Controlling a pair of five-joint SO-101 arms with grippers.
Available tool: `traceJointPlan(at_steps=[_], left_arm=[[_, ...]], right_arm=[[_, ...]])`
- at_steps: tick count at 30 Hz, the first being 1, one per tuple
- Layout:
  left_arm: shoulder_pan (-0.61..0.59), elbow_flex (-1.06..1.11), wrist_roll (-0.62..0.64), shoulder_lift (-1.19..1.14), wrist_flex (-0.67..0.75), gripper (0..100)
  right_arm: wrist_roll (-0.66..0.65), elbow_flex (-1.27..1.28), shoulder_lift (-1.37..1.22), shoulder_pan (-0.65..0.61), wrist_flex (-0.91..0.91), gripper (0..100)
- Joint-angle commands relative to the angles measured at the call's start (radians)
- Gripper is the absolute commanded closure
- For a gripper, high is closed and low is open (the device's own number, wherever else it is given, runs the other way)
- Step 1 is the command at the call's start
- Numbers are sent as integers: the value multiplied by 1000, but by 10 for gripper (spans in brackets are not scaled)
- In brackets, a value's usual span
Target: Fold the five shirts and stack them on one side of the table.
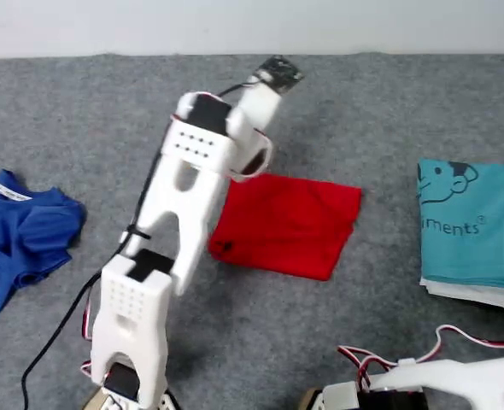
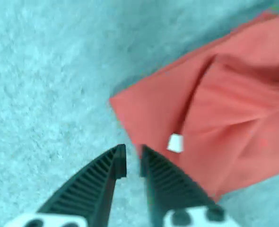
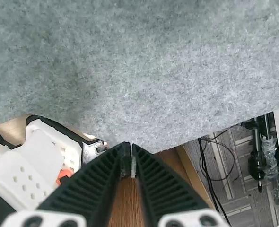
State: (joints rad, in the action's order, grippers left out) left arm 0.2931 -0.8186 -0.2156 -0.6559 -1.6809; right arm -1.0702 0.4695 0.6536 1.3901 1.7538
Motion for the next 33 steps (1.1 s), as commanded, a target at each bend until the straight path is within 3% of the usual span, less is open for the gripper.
traceJointPlan(at_steps=[1,13,27,33], left_arm=[[-25,-41,-40,-61,-31,984],[80,47,-41,-175,-75,985],[276,550,-81,265,-69,986],[338,740,-83,327,18,986]], right_arm=[[-6,-6,25,-1,10,979],[-6,-6,25,2,10,979],[-8,-9,25,8,-28,979],[-5,-9,25,8,-31,979]])
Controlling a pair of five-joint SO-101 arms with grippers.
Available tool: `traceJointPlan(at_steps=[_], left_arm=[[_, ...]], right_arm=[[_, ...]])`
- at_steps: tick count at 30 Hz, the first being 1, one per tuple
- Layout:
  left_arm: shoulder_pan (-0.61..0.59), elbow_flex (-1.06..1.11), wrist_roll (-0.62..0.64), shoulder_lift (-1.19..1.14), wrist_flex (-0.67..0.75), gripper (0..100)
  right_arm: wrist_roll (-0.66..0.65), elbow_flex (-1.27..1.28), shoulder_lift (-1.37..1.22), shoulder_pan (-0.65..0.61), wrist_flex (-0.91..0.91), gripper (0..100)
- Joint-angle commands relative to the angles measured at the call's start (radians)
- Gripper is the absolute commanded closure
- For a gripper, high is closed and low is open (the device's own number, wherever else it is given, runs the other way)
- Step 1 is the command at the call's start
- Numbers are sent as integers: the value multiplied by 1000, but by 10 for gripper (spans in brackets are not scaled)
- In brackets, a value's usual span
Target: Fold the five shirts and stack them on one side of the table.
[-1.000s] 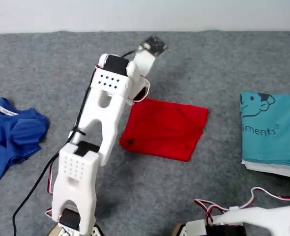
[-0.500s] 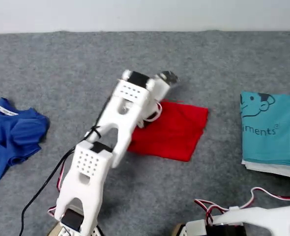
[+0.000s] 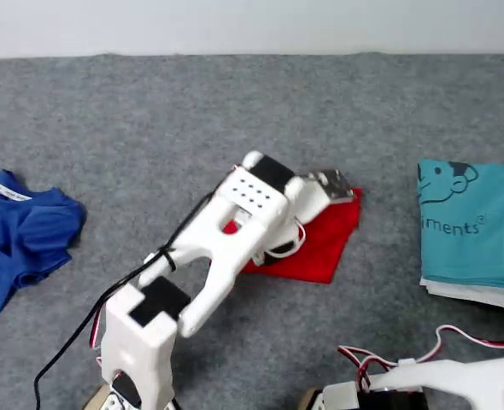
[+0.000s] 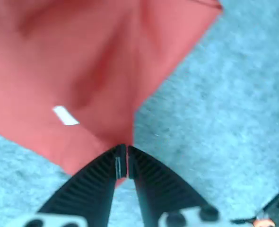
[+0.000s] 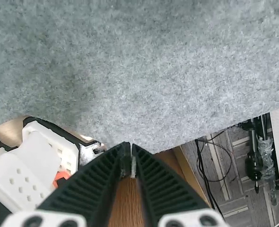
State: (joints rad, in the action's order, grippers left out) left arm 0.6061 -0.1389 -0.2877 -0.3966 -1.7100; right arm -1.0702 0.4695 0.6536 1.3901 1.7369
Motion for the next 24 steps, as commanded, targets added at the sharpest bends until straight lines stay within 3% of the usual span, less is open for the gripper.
traceJointPlan(at_steps=[1,7,13,18,24], left_arm=[[28,82,-11,75,63,986],[-98,-16,-12,143,87,986],[-232,-102,-11,89,282,985],[-196,-105,-12,-74,313,985],[-72,-105,-34,-141,305,985]], right_arm=[[-5,-9,25,8,-15,979],[-6,-11,25,8,-12,979],[-3,-5,25,5,-5,979],[-5,-5,25,8,-5,979],[-6,-8,25,10,-5,979]])
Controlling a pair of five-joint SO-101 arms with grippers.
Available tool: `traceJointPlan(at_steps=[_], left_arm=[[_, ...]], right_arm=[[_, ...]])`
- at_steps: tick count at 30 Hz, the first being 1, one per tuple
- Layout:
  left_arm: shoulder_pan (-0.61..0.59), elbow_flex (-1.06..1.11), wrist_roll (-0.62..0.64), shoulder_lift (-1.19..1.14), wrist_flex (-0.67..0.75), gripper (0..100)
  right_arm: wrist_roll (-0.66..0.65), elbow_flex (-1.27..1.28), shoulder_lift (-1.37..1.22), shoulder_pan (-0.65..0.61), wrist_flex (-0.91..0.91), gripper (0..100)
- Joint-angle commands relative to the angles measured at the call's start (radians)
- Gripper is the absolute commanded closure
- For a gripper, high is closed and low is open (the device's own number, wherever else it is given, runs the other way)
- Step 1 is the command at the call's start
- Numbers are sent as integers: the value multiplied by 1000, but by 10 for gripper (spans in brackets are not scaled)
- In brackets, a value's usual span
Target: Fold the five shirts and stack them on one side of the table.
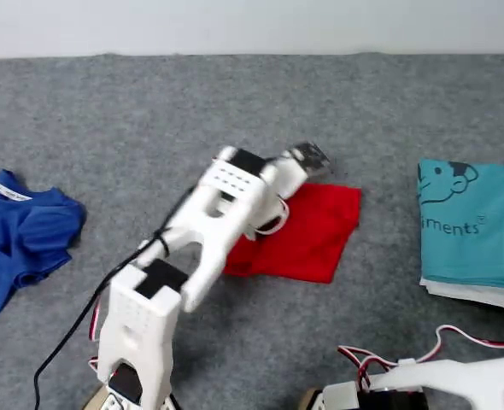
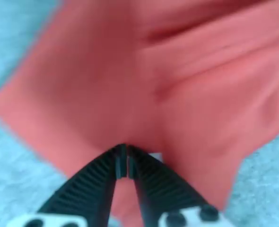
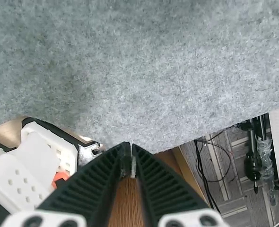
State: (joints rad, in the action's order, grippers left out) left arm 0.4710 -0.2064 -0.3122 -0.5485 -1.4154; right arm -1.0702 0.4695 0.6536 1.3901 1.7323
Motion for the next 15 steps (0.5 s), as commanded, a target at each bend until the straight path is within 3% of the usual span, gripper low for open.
traceJointPlan(at_steps=[1,10,15], left_arm=[[87,-39,-9,11,11,985],[336,-44,-8,11,-157,985],[391,-44,-8,12,-210,985]], right_arm=[[-6,-8,25,10,-1,979],[-6,-8,25,16,1,979],[-6,-8,25,25,-1,979]])
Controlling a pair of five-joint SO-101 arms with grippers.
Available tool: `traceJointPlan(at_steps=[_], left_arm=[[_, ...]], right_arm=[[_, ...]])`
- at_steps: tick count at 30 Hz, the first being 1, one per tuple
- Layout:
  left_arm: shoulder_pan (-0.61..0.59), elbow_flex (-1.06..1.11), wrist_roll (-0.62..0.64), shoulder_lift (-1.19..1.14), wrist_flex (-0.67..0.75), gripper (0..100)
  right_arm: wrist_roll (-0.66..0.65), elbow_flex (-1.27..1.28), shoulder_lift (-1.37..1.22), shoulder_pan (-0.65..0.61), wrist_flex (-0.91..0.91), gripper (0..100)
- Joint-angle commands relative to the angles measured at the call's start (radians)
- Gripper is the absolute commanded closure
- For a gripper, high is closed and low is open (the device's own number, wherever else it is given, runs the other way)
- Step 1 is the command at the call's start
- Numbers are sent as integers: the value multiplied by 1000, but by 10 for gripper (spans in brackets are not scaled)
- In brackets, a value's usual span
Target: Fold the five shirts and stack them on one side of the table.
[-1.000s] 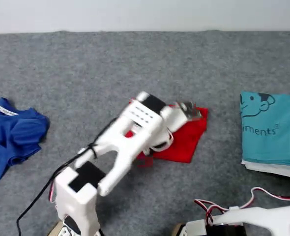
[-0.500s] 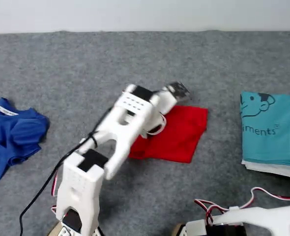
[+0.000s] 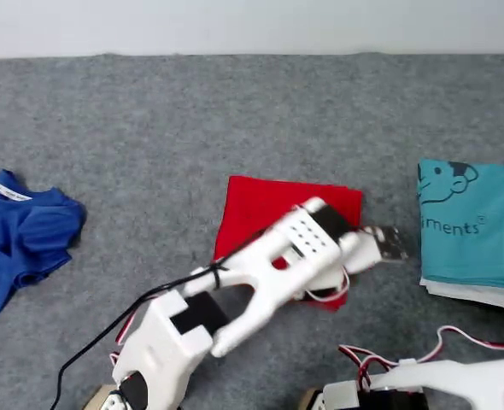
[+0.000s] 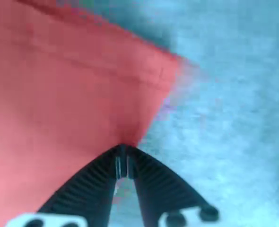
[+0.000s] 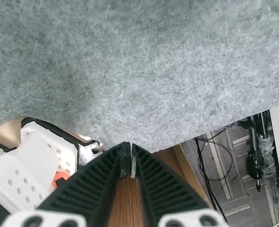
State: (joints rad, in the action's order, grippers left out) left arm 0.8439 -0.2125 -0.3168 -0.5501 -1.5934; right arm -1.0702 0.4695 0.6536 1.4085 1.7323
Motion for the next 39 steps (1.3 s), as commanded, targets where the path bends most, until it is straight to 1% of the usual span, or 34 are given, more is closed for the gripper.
traceJointPlan(at_steps=[1,6,11,13,14,16,18,21,23,27,30,34,36,39], left_arm=[[17,-38,-3,14,-32,985],[-32,-41,-3,64,-32,985],[-115,-41,-2,227,-32,985],[-157,-38,34,315,-32,985],[-181,-38,66,356,-32,985],[-232,-36,120,427,-34,985],[-282,-36,149,489,-66,985],[-359,-36,152,574,-124,985],[-420,-36,152,620,-155,985],[-578,-15,152,727,-161,985],[-692,44,130,818,-161,985],[-825,136,6,950,-160,985],[-890,162,-21,1005,-158,985],[-990,194,-32,1056,-149,985]], right_arm=[[-6,-8,25,7,-1,979],[-6,-9,25,7,-4,979],[-3,-17,41,2,1,979],[0,-28,73,-12,2,979],[2,-35,91,-42,8,979],[31,-44,119,-134,44,979],[110,-43,134,-249,59,979],[265,-43,124,-446,59,979],[371,-43,104,-610,59,979],[543,-43,38,-914,25,979],[641,-43,-25,-1081,-38,971],[724,-43,-113,-1224,-128,879],[752,-43,-156,-1260,-193,844],[779,-43,-223,-1297,-308,839]])
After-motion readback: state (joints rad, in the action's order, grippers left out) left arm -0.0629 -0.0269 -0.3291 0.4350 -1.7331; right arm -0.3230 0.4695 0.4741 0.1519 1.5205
